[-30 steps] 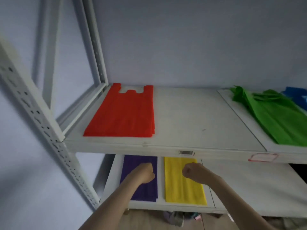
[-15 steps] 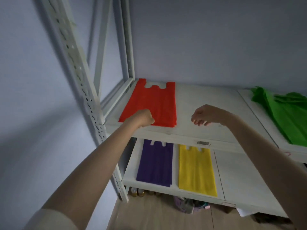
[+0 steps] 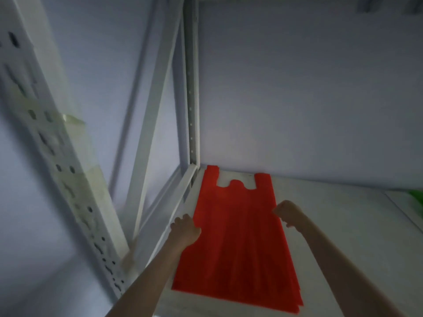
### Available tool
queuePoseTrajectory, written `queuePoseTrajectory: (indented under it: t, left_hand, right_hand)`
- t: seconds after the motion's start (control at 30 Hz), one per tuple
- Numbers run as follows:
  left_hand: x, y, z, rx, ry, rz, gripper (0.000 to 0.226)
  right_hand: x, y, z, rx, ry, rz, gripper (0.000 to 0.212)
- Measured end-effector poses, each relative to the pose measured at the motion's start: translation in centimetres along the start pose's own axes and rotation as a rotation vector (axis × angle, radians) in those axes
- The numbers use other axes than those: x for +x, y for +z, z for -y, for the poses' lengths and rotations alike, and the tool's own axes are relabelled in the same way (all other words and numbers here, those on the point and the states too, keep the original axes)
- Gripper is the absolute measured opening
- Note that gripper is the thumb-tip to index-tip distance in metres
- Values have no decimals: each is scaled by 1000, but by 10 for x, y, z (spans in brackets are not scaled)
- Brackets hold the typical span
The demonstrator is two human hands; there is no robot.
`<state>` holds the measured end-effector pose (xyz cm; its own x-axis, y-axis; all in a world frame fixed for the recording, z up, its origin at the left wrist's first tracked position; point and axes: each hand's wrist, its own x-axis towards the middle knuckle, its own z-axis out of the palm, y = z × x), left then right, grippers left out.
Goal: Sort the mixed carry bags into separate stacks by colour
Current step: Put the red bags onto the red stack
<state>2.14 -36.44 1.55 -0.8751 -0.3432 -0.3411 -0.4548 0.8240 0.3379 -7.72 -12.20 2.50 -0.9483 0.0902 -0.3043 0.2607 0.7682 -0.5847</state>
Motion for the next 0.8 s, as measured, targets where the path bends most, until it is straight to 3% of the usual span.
queuePoseTrajectory:
  t: [0.1,0.23,0.37,0.53,0.8]
  left_hand:
    - [26,2,-2,-25,-18,23,58]
    - [49,9,-5,-92,-40,54,59]
    - [64,11,-9,-157,-72,68,58]
    - [77,7,-12,-162,-124,123,54]
    - [67,6,-12,-94,-164,61,62]
  right_hand:
    - [32,15,4,-14,48,-31,26]
    - [50,26,4,-110,120,-91,53]
    - [62,37,-2,-108,154,-150,53]
    - [70,32,-4,-57,176,-85,55]
    - [65,32,-7,70,118,-84,52]
